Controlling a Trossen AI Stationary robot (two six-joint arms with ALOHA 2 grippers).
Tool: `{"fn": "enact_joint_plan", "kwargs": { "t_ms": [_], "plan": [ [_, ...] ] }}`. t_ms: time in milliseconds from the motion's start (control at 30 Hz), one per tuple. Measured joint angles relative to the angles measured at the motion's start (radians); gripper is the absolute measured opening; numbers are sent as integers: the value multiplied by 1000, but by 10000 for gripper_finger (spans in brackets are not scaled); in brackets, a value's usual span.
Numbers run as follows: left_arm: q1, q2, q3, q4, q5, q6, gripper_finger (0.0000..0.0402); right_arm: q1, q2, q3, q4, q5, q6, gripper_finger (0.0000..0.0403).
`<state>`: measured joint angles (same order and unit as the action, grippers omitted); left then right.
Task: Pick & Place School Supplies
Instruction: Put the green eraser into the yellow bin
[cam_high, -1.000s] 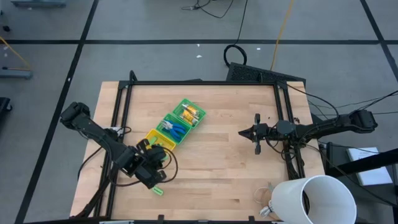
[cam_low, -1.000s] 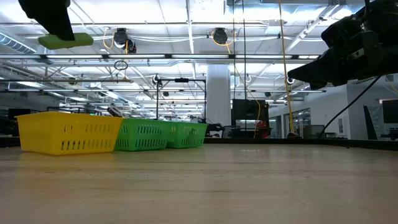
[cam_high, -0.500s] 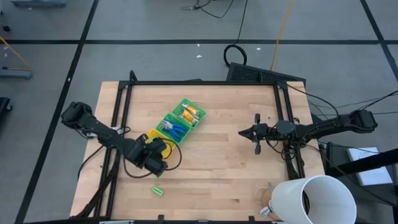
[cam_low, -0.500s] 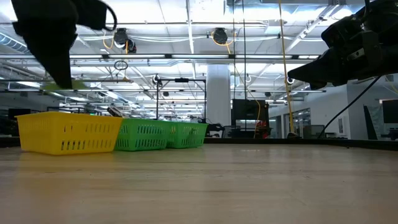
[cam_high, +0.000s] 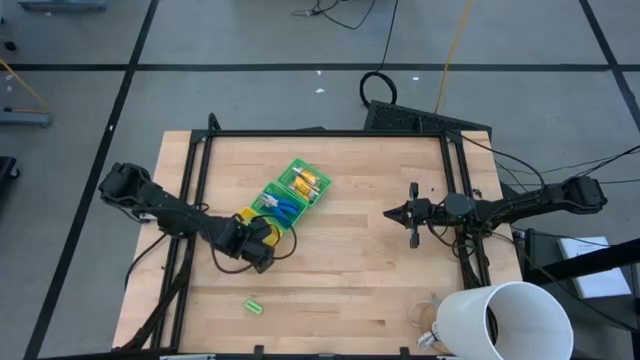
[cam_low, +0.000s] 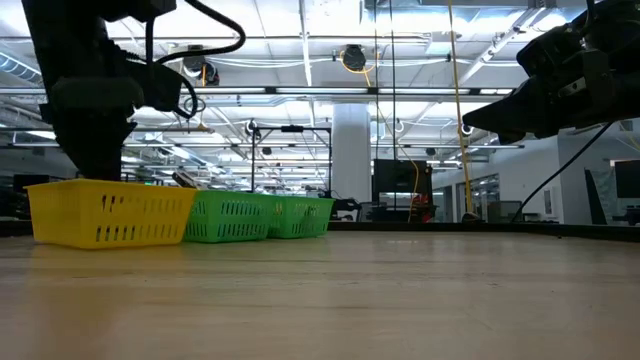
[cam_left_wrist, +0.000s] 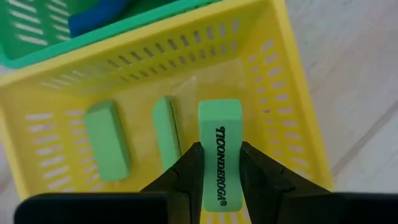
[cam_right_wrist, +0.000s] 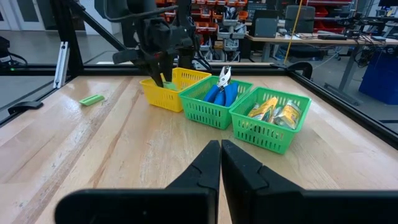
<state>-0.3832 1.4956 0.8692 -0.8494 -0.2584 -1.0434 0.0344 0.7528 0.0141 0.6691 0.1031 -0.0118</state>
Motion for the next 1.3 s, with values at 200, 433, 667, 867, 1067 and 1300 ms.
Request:
{"fn": "enact_joint_plan", "kwargs": {
  "t_ms": [200,433,667,867,1067,1300],
  "plan": [
    [22,0,0,67,19,51,88,0,0,0,0,0,0,9],
    [48,0,0,100,26,96,88,0,0,0,0,0,0,9],
    [65,0,0,100,26,99,88,0,0,0,0,0,0,9],
    [70,0,0,100,26,99,88,0,0,0,0,0,0,9],
    [70,0,0,100,26,99,88,0,0,0,0,0,0,9],
    [70,0,0,100,25,98,88,0,0,0,0,0,0,9]
  ]
}}
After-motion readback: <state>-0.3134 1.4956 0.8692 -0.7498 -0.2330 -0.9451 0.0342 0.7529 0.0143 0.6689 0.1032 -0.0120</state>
